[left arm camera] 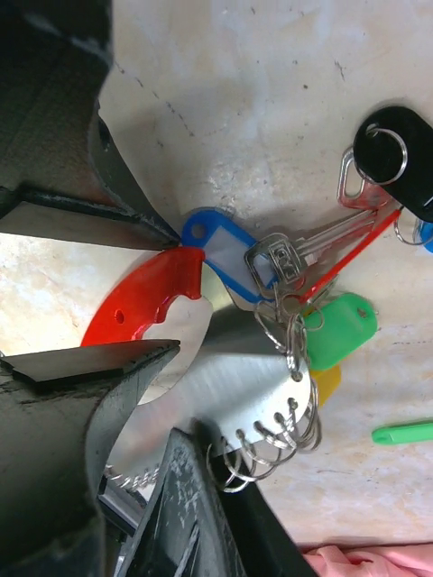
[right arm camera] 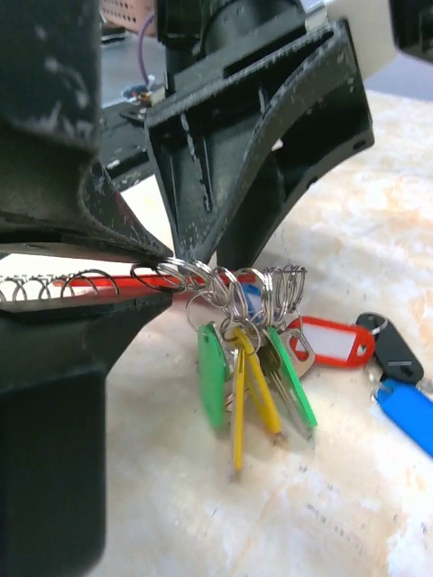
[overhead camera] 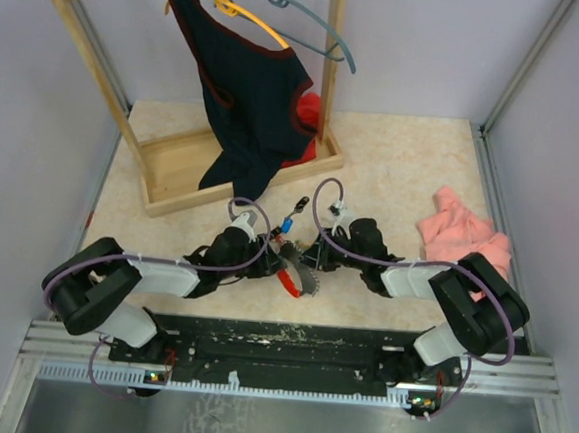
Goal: Put the keys on the keyring
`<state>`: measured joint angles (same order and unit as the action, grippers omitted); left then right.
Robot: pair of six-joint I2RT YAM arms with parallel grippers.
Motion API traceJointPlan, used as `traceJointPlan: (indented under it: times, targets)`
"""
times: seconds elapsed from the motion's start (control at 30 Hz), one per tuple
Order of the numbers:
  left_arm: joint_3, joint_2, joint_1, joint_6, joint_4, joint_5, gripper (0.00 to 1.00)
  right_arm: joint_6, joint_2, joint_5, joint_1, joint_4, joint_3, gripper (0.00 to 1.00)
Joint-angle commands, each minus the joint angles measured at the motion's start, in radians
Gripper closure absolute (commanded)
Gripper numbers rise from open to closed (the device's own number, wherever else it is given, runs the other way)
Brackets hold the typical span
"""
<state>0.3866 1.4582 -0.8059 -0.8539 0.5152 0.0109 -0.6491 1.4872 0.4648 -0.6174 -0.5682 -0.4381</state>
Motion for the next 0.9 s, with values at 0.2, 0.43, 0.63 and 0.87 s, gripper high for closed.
traceJointPlan:
  times: [0.2,0.43,0.63,0.87]
  targets:
    - [-0.048,-0.068,0.019,-0.049,0.075,-0.008,0.38,-0.058,-0.043,0.023,-0.017,-0.141,-0.005,1.0]
    - [-0.074,-0.114,0.019,-0.095,0.077,-0.011,0.37,-0.082,-0.104,-0.066,-0.017,-0.18,0.019,1.0]
    - [-0.069,-0.1,0.019,-0.134,0.139,0.028,0.48,-0.091,-0.128,-0.13,-0.027,-0.247,0.056,1.0]
    - [-0.142,-0.128,0.02,-0.196,0.325,0.049,0.62,-0.157,-0.113,-0.128,-0.031,-0.404,0.108,1.0]
